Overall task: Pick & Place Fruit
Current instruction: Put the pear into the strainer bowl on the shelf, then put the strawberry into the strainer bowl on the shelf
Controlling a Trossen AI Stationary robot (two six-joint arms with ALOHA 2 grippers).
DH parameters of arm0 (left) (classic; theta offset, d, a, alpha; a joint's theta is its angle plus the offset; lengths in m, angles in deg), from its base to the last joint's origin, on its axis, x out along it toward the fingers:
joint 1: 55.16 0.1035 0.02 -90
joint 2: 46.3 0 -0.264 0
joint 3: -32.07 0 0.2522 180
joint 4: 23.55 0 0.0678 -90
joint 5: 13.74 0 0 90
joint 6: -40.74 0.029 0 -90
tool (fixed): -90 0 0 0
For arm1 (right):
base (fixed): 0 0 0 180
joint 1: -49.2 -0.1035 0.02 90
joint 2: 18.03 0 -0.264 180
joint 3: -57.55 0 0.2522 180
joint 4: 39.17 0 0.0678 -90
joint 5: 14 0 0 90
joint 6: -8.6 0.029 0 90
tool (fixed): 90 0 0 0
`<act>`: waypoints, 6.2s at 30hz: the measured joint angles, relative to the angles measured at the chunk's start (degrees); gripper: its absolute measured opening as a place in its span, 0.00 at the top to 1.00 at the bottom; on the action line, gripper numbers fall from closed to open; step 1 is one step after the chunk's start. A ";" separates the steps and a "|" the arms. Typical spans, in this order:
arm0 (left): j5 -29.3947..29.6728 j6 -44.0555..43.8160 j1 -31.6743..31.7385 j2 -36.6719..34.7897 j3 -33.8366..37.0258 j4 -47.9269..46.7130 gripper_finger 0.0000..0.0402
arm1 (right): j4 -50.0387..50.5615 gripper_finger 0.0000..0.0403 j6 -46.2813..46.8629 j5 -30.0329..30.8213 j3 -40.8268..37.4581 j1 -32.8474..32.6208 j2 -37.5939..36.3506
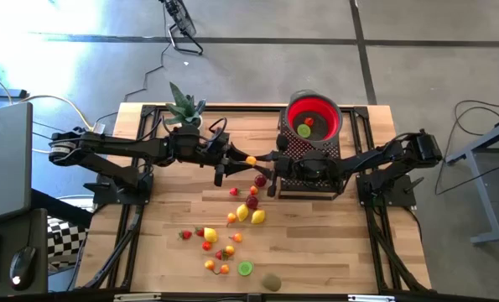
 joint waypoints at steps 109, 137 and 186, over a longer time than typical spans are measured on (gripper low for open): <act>-0.76 18.17 0.02 -12.20 0.00 -16.73 0.40 | 85.08 0.99 22.65 9.54 22.32 18.61 -17.73; 3.80 18.16 0.02 -12.16 0.00 -16.71 0.40 | 102.08 0.99 34.21 0.95 22.47 36.41 -11.96; 11.74 19.65 0.04 -12.16 0.00 -18.46 0.40 | 86.00 0.99 25.45 14.81 21.63 7.47 -21.55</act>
